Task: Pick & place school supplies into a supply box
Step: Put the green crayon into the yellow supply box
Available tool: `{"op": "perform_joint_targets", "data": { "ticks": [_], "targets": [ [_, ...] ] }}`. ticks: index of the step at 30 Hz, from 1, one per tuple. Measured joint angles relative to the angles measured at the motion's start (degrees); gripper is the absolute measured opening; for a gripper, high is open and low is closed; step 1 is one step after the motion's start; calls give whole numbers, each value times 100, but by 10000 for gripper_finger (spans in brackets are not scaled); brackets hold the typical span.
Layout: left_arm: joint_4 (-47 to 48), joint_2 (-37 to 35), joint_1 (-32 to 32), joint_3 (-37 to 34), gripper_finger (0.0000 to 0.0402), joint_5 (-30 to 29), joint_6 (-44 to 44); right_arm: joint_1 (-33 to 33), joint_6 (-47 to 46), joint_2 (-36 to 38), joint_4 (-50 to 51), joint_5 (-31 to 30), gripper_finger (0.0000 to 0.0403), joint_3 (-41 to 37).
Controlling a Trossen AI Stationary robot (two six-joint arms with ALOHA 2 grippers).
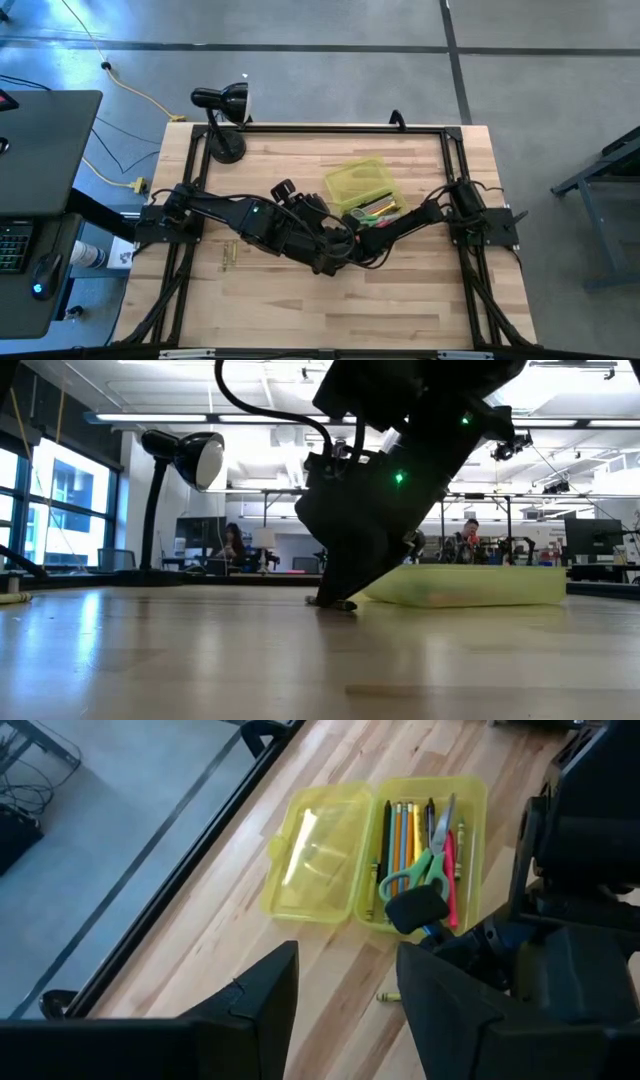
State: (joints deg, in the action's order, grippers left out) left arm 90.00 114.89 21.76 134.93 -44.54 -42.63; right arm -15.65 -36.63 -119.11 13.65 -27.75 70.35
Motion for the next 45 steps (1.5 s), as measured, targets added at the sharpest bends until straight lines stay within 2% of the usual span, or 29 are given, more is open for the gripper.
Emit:
{"op": "perform_joint_targets", "data": {
  "ticks": [7,15,19,24,27,31,34,36,41,45],
  "targets": [
    [0,2,0,0,198,-17,33,25,91,-2,20,134,11,-2],
    [2,2,0,-2,201,-3,35,-110,237,223,168,-69,5,-36],
    [2,2,0,-2,198,14,30,-214,295,729,361,9,4,-32],
    [1,2,0,-2,201,41,-68,-433,117,1521,1749,-619,3,-33],
    [2,2,0,-2,202,55,-99,-558,-336,2029,2813,-1030,2,-56],
    [1,2,0,-4,198,56,-136,-563,-1035,2610,3710,-1156,2,-624],
    [-3,2,0,-4,199,55,-152,-524,-1222,3100,3439,-936,1,-1448],
    [-6,4,0,-4,200,57,-177,-455,-1132,3445,2849,-737,1,-2079],
    [-7,4,0,-4,201,53,-229,-52,-529,4347,864,-565,1,-3297],
    [-9,4,0,-4,198,55,-269,327,114,4754,205,-325,0,-4010]
  ]
}}
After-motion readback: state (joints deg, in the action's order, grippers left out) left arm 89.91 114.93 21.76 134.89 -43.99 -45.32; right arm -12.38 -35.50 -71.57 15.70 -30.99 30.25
